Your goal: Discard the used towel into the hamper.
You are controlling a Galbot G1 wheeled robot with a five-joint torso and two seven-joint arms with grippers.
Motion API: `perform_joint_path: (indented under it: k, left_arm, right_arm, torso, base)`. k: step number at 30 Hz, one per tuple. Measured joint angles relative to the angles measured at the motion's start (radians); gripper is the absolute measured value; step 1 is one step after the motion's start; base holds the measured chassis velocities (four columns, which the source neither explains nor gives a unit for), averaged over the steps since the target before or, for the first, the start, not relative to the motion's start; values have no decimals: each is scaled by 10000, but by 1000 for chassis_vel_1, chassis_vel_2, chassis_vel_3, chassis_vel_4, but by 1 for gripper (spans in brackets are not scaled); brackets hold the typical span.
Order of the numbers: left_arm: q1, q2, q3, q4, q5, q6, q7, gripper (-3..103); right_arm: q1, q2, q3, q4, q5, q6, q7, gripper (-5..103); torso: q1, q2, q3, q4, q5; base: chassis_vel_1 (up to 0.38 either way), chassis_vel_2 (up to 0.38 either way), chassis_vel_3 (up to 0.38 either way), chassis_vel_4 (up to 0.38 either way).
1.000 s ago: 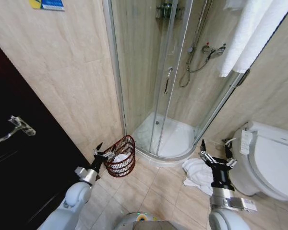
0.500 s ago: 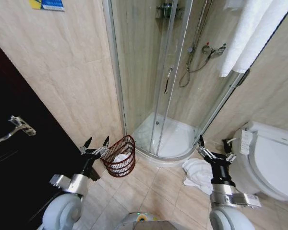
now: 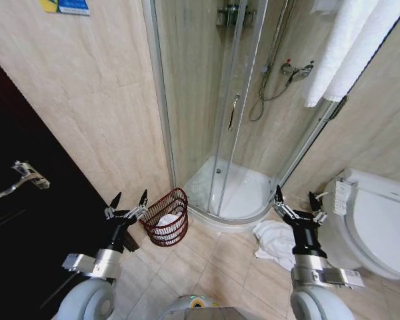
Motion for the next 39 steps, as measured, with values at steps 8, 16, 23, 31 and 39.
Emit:
perform_joint_path:
  k: [8,16,23,31,39]
  left_arm:
    - [-18,-5,8,3,10,-1,7,100]
    - [-28,7,15,27,9,-6,12,100]
    - [-33,13,21,41,6,-9,17,100]
    - [-33,17,26,46,2,-9,18,100]
    - [-32,22,27,53,-3,-10,18,100]
  right_arm:
    - [-69,56,60,-104,318,819,-681,100]
    - [-375,117,181,76,172,693,-704,100]
    - [-503,150,193,202,313,371,-36,100]
    - [-504,131,242,217,316,280,-1,100]
    - [-475,74,261,148,367,297,-12,100]
  torso:
    - [0,0,0,0,0]
    - [0,0,0,0,-1]
    - [0,0,0,0,-1]
    - [0,0,0,0,-1]
    - [-1,1,0,0,-2]
  base:
    - [0,0,0,0]
    - [0,0,0,0]
    - [0,0,0,0]
    - [0,0,0,0]
    - [-38,-38,46,45]
